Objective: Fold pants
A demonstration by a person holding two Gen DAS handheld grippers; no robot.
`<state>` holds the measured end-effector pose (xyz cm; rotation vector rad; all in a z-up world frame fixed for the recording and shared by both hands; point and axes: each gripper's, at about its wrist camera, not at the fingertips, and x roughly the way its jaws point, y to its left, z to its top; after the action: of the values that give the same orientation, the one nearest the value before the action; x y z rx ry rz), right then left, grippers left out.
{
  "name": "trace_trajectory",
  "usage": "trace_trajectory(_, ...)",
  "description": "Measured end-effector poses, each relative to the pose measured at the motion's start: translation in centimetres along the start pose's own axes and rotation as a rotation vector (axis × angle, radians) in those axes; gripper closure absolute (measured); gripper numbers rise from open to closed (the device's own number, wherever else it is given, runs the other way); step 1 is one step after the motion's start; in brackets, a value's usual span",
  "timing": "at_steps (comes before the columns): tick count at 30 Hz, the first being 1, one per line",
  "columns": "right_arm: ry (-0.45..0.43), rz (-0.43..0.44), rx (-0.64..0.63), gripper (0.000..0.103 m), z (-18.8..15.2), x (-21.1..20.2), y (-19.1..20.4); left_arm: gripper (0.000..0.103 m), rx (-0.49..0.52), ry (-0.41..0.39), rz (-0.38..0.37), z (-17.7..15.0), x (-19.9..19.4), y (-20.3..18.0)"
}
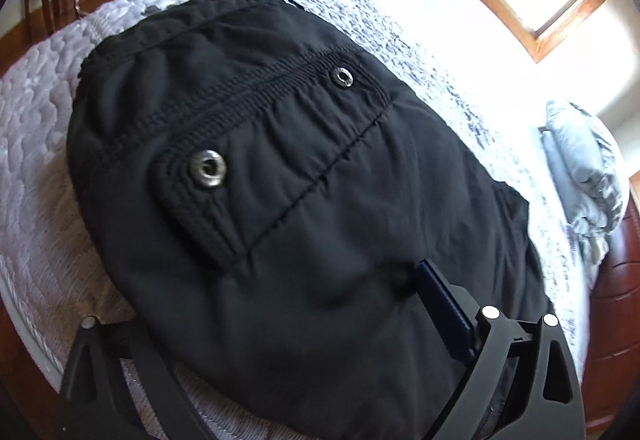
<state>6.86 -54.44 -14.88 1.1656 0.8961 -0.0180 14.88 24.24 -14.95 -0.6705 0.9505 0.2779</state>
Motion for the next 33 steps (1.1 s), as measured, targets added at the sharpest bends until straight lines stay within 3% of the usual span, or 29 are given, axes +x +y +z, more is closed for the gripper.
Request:
trace_trajectory(4,0.021,0.005,0.018,0.092,1.5,1.1,0.2,0.008,-0.032,-0.011,0.007,0.0,0.3,-0.1)
trace_trajectory(6,0.017,0.02,-0.008,0.095,2.2,1.2,1.3,0.021,-0.056,-0.021,0.015,0.0,0.0,0.1)
trace_trajectory(12,-0.002,0.065,-0.235,0.096,4.7,-0.3,9.4,0.071,-0.08,-0.055,-0.008,0.4,-1.0,-0.5)
trace_trajectory(14,-0.024,0.08,-0.314,0.097,5.7,-1.3,12.1,0.08,-0.061,-0.063,-0.028,0.5,-1.3,-1.8)
trace_trajectory(18,-0.099,0.057,-0.334,0.097,7.8,-3.2,12.9,0.082,-0.013,-0.041,-0.12,0.1,-0.5,-4.4)
trace_trajectory(23,-0.1,-0.137,-0.193,0.097,8.9,-2.2,6.0,0.081,0.012,-0.033,-0.12,-1.0,1.2,-5.6)
trace_trajectory(27,-0.055,-0.118,-0.052,0.095,8.4,-0.2,0.1,0.076,0.032,-0.04,-0.123,-1.3,0.7,-4.9)
trace_trajectory(29,-0.062,-0.131,-0.057,0.092,8.1,0.3,-0.4,0.073,0.028,-0.031,-0.136,-1.3,0.4,-4.4)
trace_trajectory(33,-0.078,-0.142,-0.05,0.071,7.8,0.7,-0.4,0.065,0.036,-0.021,-0.13,-1.4,-0.1,-3.7)
